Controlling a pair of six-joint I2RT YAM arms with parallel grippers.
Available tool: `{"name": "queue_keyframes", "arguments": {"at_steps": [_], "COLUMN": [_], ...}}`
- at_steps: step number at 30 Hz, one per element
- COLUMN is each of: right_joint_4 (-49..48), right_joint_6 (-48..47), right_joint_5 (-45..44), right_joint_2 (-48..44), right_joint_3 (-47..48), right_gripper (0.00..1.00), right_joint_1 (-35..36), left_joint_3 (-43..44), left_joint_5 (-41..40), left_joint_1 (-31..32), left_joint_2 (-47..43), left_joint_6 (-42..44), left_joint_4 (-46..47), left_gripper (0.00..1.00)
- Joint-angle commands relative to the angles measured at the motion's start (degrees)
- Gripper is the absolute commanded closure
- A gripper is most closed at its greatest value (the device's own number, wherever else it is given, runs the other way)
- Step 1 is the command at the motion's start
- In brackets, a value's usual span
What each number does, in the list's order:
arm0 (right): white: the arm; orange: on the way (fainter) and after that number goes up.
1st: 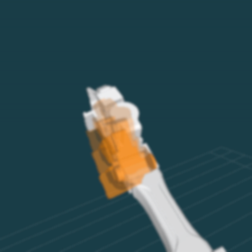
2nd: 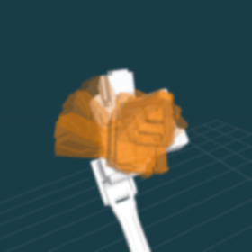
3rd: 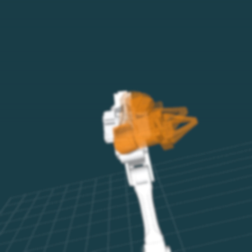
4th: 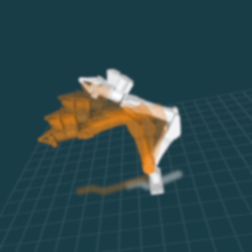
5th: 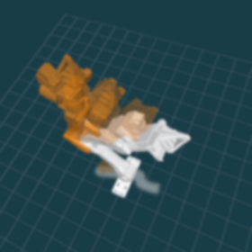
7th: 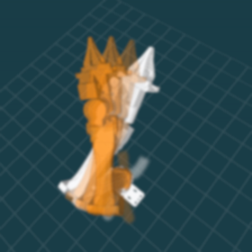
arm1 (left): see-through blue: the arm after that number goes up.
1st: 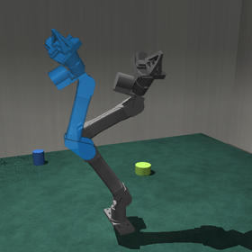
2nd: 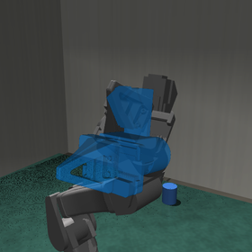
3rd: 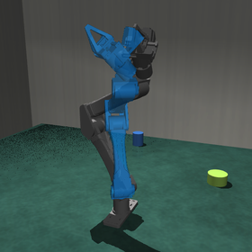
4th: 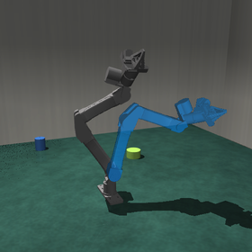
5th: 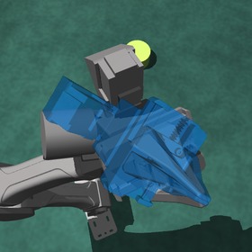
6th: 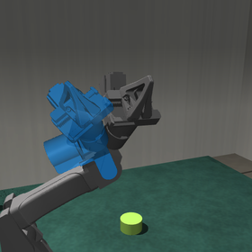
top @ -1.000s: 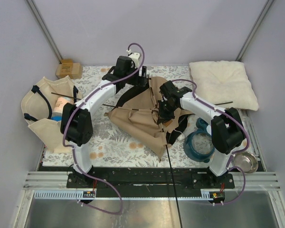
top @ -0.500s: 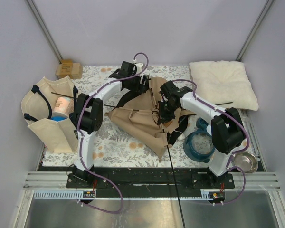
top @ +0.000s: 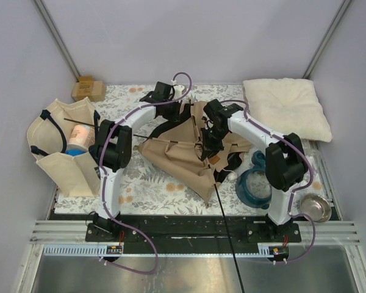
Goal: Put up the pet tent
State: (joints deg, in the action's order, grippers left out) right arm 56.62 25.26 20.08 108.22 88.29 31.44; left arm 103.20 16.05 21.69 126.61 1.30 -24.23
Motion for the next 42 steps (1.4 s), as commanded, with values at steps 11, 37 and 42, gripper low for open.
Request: {"name": "queue_keyframes", "arguments": {"at_steps": [11, 37, 42], "right_joint_4": [4.74, -18.92, -17.42], "right_joint_6": [2.16, 7.79, 7.27], "right_joint_5": [2.96, -12.08, -13.48], "right_joint_2": [8.49, 12.71, 11.14], "right_joint_3": [12.43, 14.62, 15.95], "right_gripper": [1.00, 1.00, 0.66], "right_joint_1": [-1.73, -1.73, -1.82], "left_joint_3": [-4.67, 2.80, -0.35], "left_joint_5": [2.40, -23.17, -25.72], "left_joint_1": [0.19, -0.51, -0.42], "left_joint_2": [-3.91, -13.83, -20.25], "left_joint_6": [3.80, -8.33, -10.70], "left_joint_4": [4.45, 15.26, 15.00], "left_gripper": [1.00, 0.01, 0.01]}}
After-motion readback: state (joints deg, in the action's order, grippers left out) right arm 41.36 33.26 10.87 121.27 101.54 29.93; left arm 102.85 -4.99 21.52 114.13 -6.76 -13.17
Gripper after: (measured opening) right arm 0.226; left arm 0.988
